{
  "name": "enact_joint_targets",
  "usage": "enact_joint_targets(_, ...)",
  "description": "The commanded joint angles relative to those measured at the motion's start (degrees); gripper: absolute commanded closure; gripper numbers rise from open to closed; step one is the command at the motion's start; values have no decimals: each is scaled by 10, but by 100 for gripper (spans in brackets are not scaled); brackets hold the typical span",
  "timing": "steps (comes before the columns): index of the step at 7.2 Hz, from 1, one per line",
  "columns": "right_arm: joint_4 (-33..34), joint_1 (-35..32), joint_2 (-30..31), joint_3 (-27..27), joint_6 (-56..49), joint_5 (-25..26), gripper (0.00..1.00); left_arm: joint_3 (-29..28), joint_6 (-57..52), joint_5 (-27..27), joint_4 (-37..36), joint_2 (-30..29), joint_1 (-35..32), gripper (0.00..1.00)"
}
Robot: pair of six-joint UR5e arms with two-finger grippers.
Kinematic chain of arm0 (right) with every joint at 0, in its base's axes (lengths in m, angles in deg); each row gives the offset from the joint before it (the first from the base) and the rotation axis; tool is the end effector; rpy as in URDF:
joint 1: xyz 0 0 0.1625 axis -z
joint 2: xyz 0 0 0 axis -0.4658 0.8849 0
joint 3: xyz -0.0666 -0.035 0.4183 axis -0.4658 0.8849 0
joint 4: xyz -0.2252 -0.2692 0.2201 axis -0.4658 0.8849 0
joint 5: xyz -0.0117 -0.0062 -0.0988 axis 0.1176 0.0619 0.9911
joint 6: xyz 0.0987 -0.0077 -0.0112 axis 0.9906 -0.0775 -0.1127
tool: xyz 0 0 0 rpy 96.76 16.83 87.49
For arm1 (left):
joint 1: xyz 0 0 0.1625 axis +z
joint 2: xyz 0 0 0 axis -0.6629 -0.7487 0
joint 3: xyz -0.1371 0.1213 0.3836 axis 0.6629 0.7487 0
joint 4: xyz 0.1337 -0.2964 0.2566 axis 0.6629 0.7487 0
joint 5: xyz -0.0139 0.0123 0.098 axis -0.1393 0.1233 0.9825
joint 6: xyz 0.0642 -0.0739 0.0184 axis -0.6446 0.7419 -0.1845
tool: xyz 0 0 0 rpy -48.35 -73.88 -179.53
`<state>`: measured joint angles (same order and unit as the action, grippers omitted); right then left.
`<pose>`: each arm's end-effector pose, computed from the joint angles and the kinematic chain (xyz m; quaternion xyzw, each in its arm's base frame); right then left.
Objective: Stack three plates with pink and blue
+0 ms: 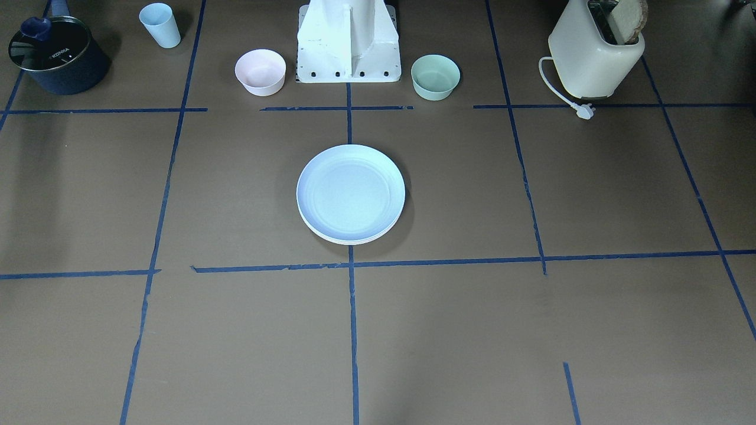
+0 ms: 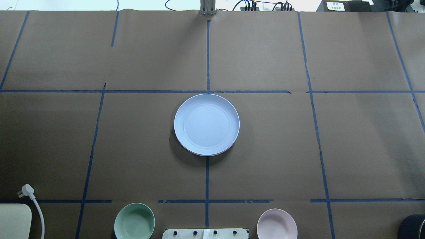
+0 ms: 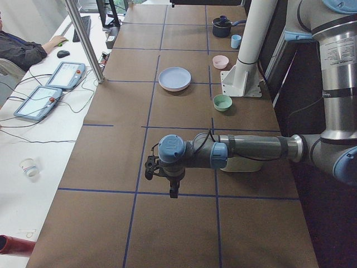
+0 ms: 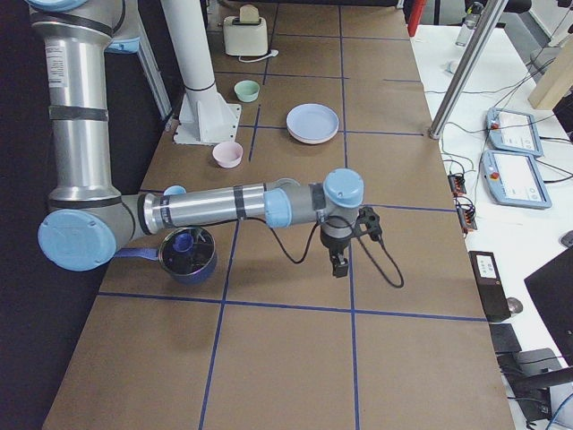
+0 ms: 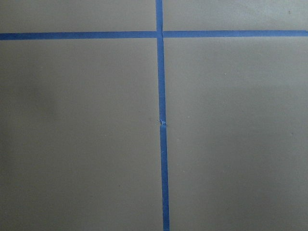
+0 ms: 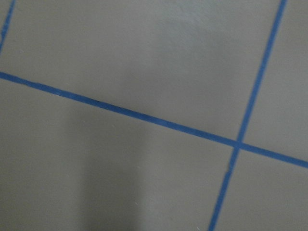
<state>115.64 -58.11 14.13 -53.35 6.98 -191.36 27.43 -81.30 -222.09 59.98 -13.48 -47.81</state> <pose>0.0310 -0.4716 0.6135 0.0538 -0.3682 -0.1002 0.9228 -0.0530 -0.4042 0.6424 0.0065 0.4183 0.0225 0.9080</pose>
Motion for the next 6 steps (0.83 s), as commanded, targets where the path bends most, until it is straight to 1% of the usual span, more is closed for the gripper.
enact_joint_targets(1,-6,-22,52,-3,-9,2,0,5,0,-5,-1,9,0,0)
enact_joint_targets(4,-6,-22,52,-5,1,3,0,5,0,0,1,26,0,0)
enact_joint_targets(6,-6,-22,52,-3,1,0,0,12,0,0,1,25,0,0)
